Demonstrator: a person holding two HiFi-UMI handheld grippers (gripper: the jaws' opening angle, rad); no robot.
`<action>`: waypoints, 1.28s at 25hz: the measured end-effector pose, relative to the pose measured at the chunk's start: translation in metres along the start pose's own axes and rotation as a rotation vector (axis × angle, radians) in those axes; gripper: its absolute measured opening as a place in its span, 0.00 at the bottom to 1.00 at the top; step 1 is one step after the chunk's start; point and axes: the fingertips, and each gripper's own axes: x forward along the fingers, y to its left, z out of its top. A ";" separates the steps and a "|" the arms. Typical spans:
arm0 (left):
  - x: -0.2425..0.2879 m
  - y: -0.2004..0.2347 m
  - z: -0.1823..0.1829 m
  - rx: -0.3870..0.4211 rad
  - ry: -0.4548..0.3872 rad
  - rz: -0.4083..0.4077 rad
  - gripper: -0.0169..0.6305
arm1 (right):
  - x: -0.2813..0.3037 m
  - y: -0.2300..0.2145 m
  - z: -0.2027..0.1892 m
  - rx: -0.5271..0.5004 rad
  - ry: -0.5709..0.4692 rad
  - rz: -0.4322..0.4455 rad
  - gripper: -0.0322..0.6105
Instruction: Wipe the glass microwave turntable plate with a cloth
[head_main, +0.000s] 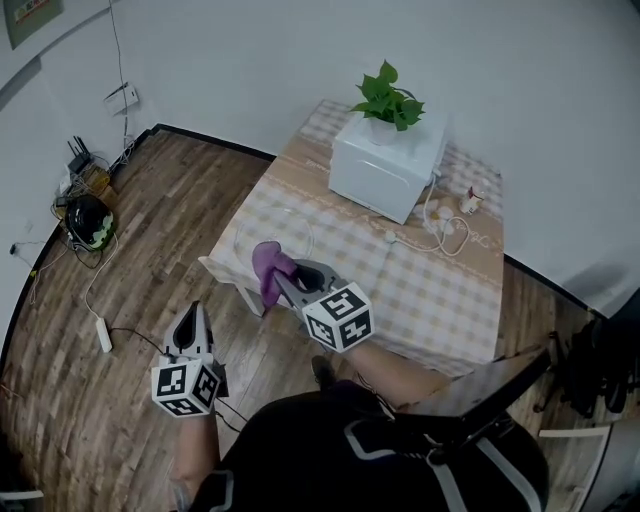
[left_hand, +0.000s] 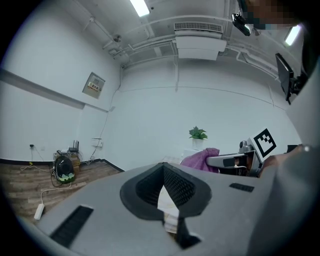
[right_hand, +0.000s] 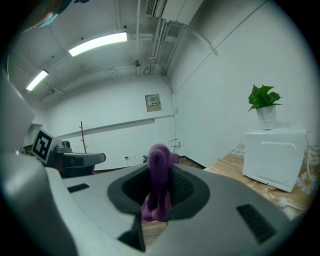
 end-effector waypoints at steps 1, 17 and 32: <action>-0.001 0.000 0.001 -0.002 -0.003 -0.003 0.03 | -0.002 0.001 0.000 -0.001 -0.003 -0.002 0.18; -0.002 -0.008 0.010 0.015 -0.030 -0.023 0.03 | -0.008 0.018 0.008 -0.045 -0.018 0.003 0.17; 0.005 -0.018 0.010 0.030 -0.018 -0.035 0.03 | -0.014 0.001 0.010 -0.034 -0.020 -0.033 0.17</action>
